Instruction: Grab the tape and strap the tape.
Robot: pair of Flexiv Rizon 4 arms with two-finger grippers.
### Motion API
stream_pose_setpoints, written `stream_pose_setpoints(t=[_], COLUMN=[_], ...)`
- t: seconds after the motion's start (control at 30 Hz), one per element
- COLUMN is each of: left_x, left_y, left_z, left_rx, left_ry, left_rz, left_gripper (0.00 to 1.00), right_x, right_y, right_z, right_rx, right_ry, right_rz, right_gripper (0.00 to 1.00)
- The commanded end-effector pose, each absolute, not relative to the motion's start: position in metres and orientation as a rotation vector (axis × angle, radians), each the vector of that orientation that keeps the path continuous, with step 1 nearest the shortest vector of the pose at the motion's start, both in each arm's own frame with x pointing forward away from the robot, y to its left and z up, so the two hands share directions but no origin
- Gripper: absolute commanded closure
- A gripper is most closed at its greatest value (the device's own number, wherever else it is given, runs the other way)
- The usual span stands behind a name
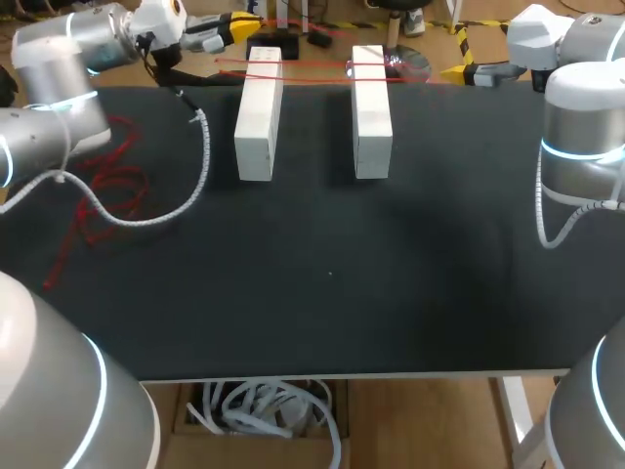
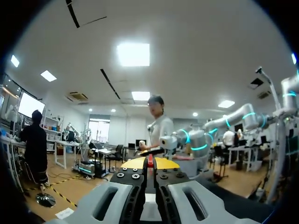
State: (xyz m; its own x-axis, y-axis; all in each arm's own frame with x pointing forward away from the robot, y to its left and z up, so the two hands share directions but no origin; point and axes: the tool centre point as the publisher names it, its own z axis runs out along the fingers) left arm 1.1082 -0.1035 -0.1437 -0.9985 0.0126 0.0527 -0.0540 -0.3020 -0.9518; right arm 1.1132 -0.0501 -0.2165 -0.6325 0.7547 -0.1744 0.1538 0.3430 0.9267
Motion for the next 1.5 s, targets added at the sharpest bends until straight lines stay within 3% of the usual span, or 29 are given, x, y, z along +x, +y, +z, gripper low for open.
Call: stream_pose_setpoints(t=[0.03,0.9,1.5], left_x=[1.108,1.098,1.100], left_y=[-0.112,-0.117,-0.159], left_z=[-0.144,-0.135,-0.112], left_rx=[0.118,0.100,-0.133], left_ry=[-1.771,-1.728,-1.637], left_rz=[2.549,2.625,2.651], left_gripper=[1.00,1.00,1.00], right_x=[1.113,1.113,1.113], right_y=[-0.050,-0.050,-0.050], right_z=[-0.216,-0.216,-0.216], right_rx=[0.792,0.792,0.792], right_ry=[2.012,2.012,2.012], right_rz=[1.291,1.291,1.291], right_gripper=[0.00,0.00,0.00])
